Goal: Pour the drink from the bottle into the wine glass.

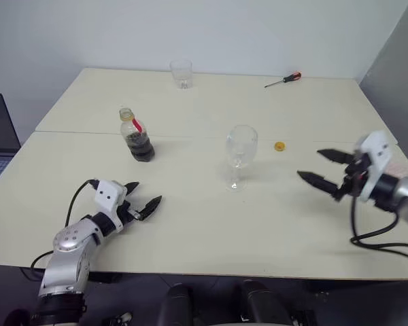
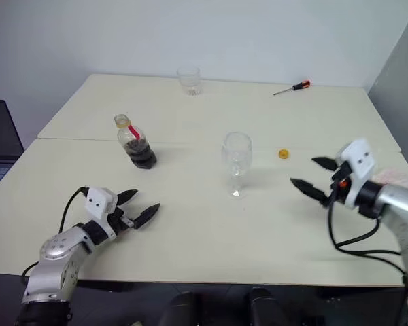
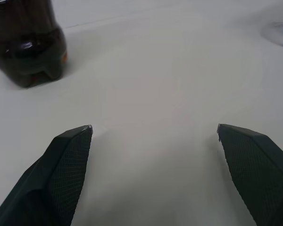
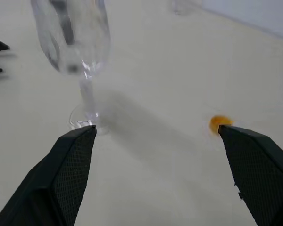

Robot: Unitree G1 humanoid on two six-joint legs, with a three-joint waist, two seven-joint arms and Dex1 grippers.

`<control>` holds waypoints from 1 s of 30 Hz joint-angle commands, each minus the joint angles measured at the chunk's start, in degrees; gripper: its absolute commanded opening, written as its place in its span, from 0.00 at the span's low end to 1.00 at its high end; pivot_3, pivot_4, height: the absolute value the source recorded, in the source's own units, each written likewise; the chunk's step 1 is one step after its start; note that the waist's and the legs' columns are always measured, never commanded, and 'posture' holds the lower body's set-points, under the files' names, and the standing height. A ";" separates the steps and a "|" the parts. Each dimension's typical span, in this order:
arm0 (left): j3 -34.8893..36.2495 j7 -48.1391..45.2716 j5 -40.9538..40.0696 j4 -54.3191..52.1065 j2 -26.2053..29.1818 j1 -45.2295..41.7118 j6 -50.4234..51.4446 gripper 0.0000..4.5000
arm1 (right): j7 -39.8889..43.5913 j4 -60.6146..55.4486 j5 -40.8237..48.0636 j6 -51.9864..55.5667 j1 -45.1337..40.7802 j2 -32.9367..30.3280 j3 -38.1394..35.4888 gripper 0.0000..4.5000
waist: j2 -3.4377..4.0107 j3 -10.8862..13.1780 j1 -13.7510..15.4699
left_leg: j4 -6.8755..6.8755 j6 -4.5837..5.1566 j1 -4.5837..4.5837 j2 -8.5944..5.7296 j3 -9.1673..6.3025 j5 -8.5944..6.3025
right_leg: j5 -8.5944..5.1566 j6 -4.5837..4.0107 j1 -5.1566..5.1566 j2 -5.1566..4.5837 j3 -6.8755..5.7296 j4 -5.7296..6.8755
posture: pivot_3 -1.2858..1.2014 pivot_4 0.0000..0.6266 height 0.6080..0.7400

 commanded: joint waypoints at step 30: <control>1.15 14.37 2.48 9.16 -0.84 -24.28 6.39 1.00 | -5.31 -6.63 22.02 8.82 -16.88 -5.97 0.24 0.99 | -0.14 -0.05 0.30 | 0.10 0.00 -0.10 -0.05 0.00 0.00 | 0.04 -0.04 0.01 -0.04 -0.08 -0.02 | 0.52 0.24 1.00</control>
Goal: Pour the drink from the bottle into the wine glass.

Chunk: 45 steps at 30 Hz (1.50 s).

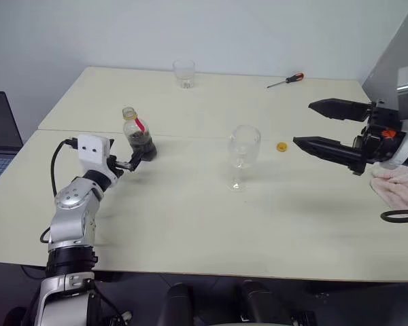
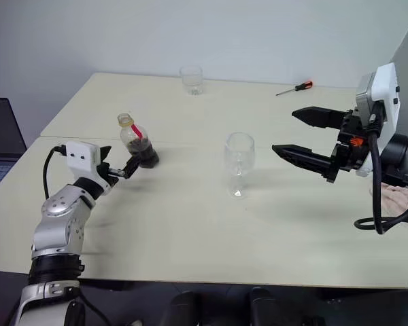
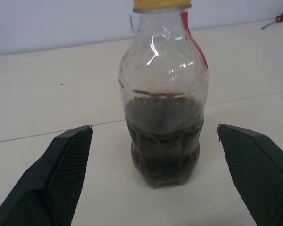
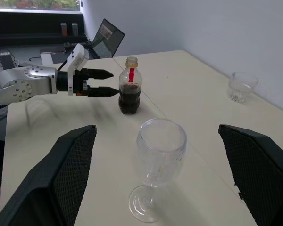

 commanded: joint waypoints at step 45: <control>-5.12 -0.83 7.25 32.75 -2.69 -20.84 -13.81 0.44 | -6.84 -5.46 6.29 0.57 -0.94 -1.20 0.64 1.00 | -0.02 0.01 -0.02 | 0.03 0.00 -0.05 0.00 -0.01 0.00 | 0.10 -0.15 -0.01 0.02 -0.21 0.01 | 0.52 0.24 1.00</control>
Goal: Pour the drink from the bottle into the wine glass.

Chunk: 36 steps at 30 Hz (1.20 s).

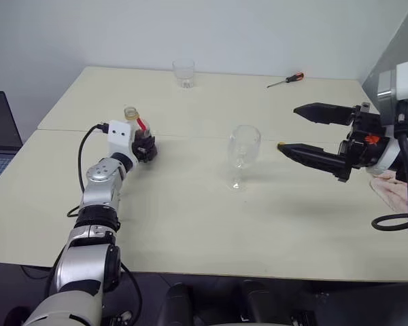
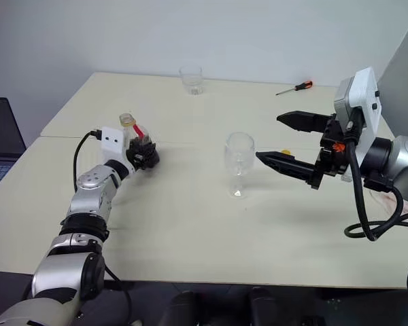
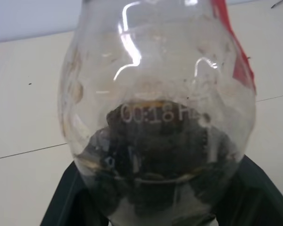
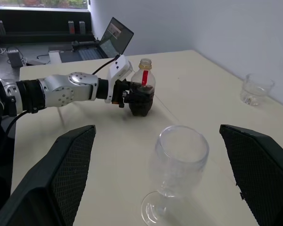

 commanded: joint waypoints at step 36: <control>-16.50 -10.92 14.06 11.71 -5.78 -29.97 -21.68 0.38 | -13.70 -10.82 11.05 0.42 13.77 -5.28 -16.01 1.00 | -0.15 0.09 -0.11 | 0.01 0.00 -0.05 -0.06 0.00 0.00 | -0.12 0.24 -0.03 0.07 0.04 -0.02 | 0.52 0.24 1.00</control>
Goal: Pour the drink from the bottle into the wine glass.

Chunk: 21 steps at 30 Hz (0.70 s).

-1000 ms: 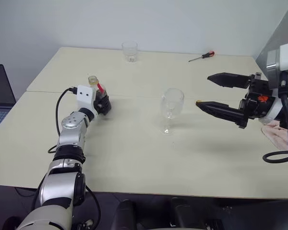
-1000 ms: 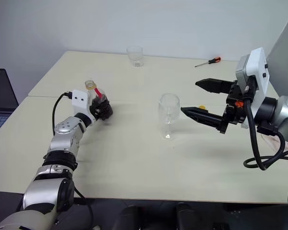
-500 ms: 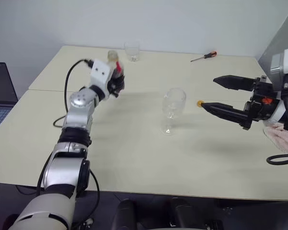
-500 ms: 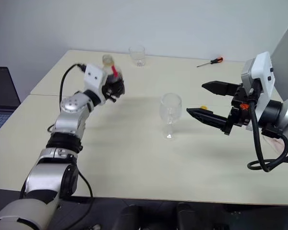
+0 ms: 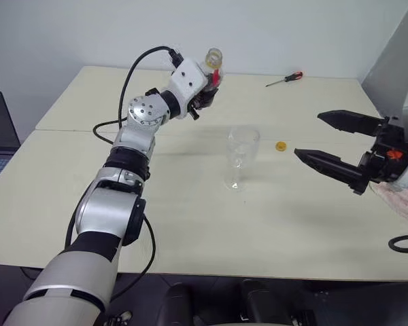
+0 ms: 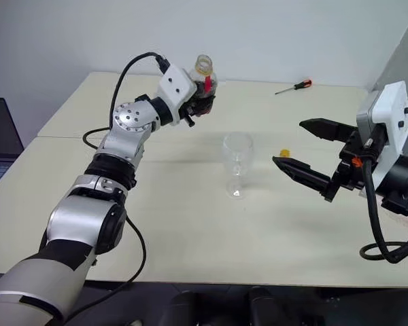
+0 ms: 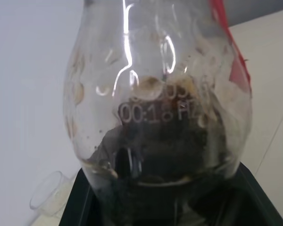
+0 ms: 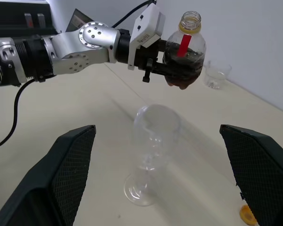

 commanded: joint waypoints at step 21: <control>-8.02 10.44 15.41 5.01 2.03 -3.11 -21.01 0.38 | -8.34 -4.30 6.34 -4.00 5.45 -2.66 -2.60 1.00 | -0.02 0.01 0.04 | 0.02 0.00 -0.02 -0.01 -0.01 0.00 | 0.00 0.01 0.01 -0.03 0.09 0.00 | 0.52 0.24 1.00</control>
